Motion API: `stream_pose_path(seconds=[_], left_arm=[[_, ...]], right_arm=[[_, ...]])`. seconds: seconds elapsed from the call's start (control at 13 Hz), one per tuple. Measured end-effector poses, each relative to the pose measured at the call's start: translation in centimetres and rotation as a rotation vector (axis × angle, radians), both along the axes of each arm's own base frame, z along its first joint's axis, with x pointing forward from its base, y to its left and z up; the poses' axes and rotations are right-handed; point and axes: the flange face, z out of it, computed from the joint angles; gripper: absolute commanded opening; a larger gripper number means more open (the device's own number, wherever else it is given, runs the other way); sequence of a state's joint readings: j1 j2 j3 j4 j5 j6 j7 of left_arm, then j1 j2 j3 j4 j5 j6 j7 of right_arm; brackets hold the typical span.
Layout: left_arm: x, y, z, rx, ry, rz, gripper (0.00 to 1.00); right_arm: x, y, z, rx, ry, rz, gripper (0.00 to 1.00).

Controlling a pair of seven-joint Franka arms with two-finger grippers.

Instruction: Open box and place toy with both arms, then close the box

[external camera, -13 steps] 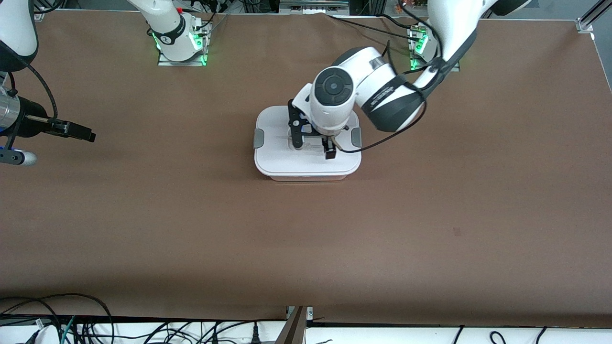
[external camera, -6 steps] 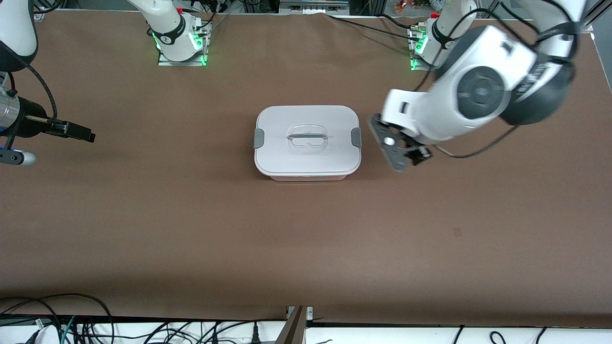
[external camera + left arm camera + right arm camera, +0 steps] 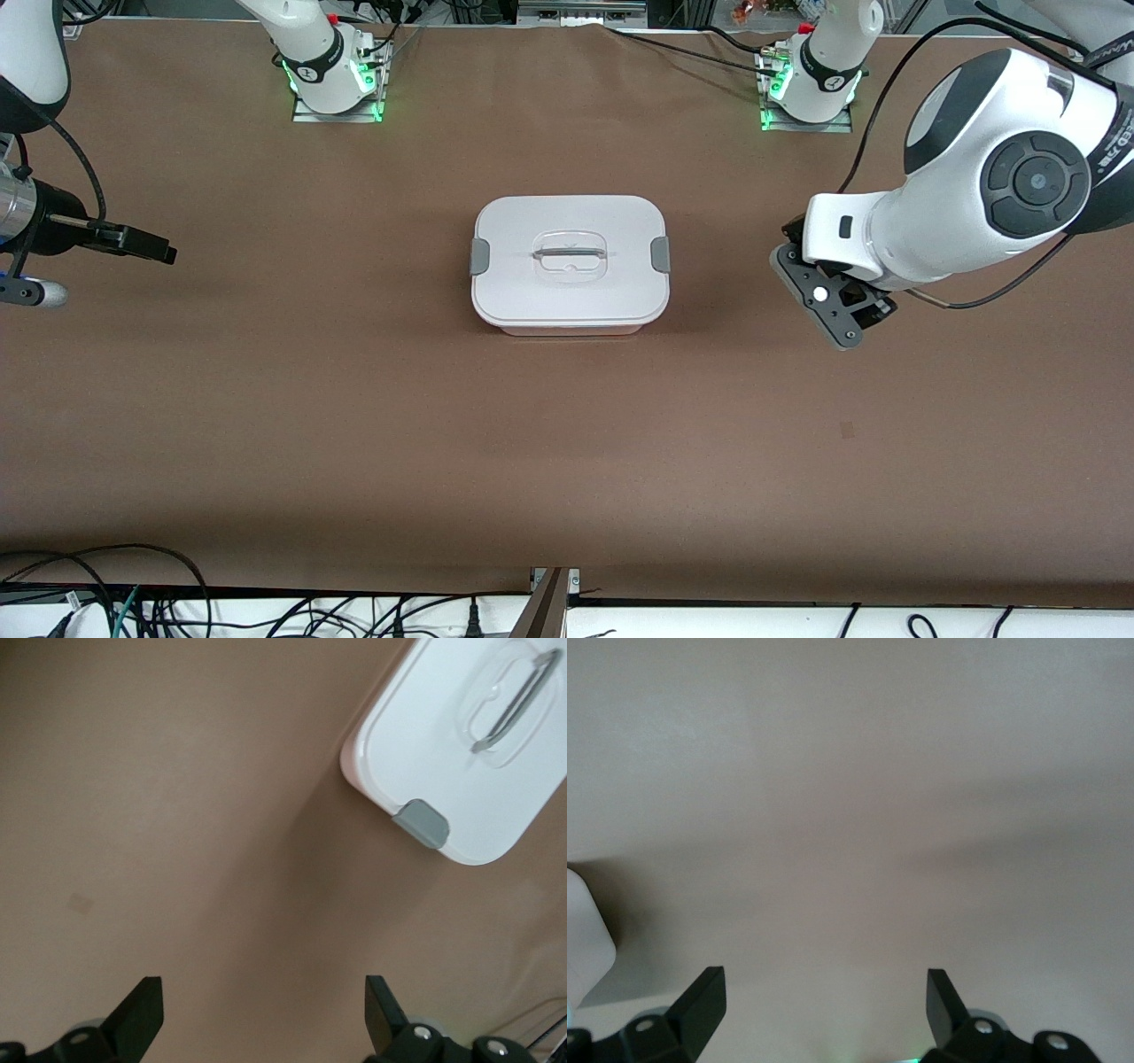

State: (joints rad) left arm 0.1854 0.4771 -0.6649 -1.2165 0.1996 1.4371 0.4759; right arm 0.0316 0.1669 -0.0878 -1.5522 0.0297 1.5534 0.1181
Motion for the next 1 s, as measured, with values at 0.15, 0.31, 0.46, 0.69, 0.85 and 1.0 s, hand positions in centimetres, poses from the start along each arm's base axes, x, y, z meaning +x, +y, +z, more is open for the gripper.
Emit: stream_pose_path(seconds=[0.15, 0.31, 0.46, 0.69, 0.85, 1.0], left_arm=[[0.2, 1.4, 0.6, 0.035, -0.017, 0.1, 1.0], [0.6, 3.2, 0.7, 0.05, -0.018, 0.189, 1.0], [1.2, 5.3, 0.6, 0.06, -0.016, 0.266, 1.0], [1.5, 8.1, 0.7, 0.119, -0.026, 0.464, 1.0], [1.4, 9.3, 0.8, 0.182, -0.065, 0.561, 1.0], [0.7, 10.1, 1.0, 0.183, -0.107, 0.631, 1.0]], right_arm=[[0.0, 0.0, 0.0, 0.0, 0.0, 0.0, 1.0], [0.0, 0.0, 0.0, 0.0, -0.001, 0.0, 1.0], [0.0, 0.0, 0.0, 0.0, -0.001, 0.0, 1.0], [0.0, 0.0, 0.0, 0.0, -0.002, 0.001, 1.0], [0.0, 0.0, 0.0, 0.0, -0.002, 0.001, 1.0], [0.0, 0.1, 0.0, 0.0, -0.002, 0.001, 1.0]])
